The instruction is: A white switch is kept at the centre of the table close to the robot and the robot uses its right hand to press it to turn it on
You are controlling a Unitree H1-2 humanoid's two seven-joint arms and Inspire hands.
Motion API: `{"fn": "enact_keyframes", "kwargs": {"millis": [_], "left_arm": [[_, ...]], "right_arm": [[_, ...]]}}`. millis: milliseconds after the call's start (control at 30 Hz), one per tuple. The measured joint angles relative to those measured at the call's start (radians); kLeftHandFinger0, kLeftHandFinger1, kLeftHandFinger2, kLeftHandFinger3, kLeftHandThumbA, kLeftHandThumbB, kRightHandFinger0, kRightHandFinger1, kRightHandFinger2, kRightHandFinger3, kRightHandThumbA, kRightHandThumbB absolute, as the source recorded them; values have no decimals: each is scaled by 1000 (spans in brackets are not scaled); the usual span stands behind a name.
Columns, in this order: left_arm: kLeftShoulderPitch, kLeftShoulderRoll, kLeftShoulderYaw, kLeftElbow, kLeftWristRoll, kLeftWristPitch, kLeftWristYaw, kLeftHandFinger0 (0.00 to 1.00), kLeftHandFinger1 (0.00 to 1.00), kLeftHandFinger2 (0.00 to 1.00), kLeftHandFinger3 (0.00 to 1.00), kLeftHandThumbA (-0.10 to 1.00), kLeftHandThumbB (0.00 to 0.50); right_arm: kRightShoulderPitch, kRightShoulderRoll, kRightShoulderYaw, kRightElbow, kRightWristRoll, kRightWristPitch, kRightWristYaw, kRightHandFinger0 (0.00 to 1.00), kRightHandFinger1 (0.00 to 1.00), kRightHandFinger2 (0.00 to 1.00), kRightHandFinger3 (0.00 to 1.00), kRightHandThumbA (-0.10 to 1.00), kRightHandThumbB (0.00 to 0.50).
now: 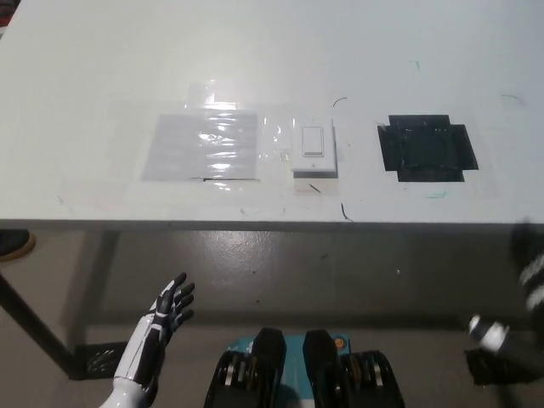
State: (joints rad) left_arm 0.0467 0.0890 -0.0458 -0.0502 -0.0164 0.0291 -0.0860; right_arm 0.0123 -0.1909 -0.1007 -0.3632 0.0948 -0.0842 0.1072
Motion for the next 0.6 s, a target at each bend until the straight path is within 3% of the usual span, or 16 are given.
{"fn": "enact_keyframes", "kwargs": {"millis": [67,167,300,367,467,600], "left_arm": [[-1,0,0,0,0,0,0,1000,1000,1000,1000,1000,26],[-2,0,0,2,-1,1,0,1000,1000,1000,1000,1000,18],[-5,0,1,11,-1,2,0,1000,1000,1000,1000,1000,26],[-5,0,1,14,-1,4,0,1000,1000,1000,1000,1000,31],[-5,0,0,15,-1,6,0,1000,1000,1000,1000,1000,17],[-6,0,0,16,-1,9,0,1000,1000,1000,1000,989,51]], "right_arm": [[-76,-52,-4,-33,0,43,4,1000,1000,1000,1000,1000,82],[-191,-120,1,-44,1,110,15,1000,1000,1000,1000,1000,159],[-373,-211,31,-27,3,198,46,1000,1000,1000,1000,1000,184],[-451,-238,52,-1,3,227,61,1000,1000,1000,1000,1000,250],[-587,-273,104,67,5,273,90,1000,1000,1000,1000,1000,236],[-753,-301,192,183,5,325,142,1000,1000,1000,1000,1000,258]]}}
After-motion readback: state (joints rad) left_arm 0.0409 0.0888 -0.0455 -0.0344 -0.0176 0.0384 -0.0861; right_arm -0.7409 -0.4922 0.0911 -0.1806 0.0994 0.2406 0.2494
